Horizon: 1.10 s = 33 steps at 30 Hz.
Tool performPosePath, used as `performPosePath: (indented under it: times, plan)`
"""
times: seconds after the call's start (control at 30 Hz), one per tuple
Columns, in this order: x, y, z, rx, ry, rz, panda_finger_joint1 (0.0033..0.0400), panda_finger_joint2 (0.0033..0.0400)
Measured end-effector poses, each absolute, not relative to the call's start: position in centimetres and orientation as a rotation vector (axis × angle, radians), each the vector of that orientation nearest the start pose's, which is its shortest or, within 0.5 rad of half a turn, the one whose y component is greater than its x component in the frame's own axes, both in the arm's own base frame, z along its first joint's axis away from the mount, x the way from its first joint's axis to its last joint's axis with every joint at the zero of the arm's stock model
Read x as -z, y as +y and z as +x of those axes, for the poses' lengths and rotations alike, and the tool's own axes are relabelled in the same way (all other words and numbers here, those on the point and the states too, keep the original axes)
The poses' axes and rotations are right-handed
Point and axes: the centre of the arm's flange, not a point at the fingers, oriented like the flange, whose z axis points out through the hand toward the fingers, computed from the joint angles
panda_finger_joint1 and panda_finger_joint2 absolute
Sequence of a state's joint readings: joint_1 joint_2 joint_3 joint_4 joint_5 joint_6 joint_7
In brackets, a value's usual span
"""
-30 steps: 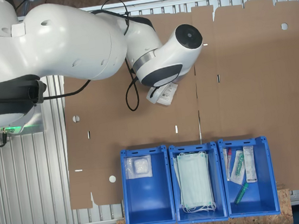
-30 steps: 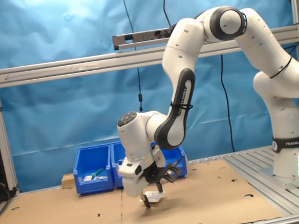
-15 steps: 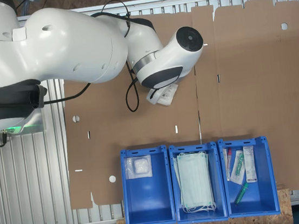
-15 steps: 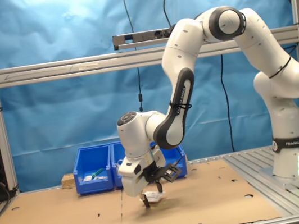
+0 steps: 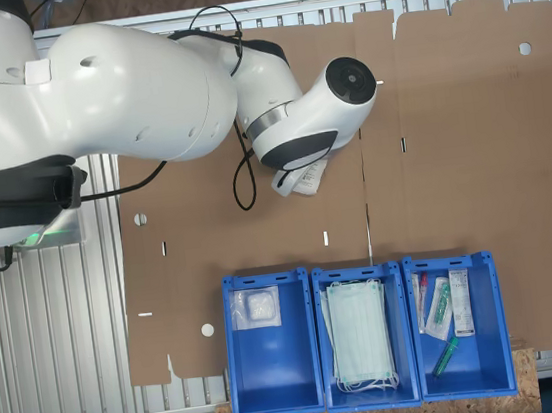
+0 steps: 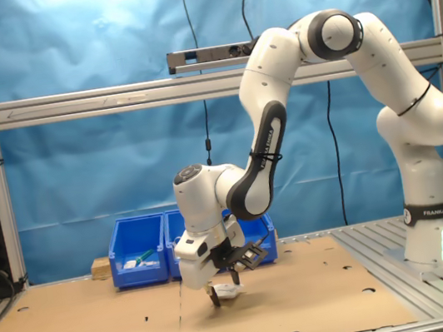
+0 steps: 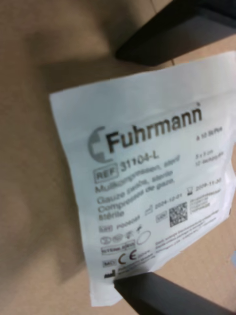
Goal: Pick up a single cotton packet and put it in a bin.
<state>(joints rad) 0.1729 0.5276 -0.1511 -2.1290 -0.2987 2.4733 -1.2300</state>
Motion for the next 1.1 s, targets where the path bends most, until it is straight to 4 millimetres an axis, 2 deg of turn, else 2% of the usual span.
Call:
performPosePath:
  times: [1.1]
  plan:
    - [-14.54, 0.11, 54.91, -0.456, -2.183, -2.341, 0.0400, 0.0400]
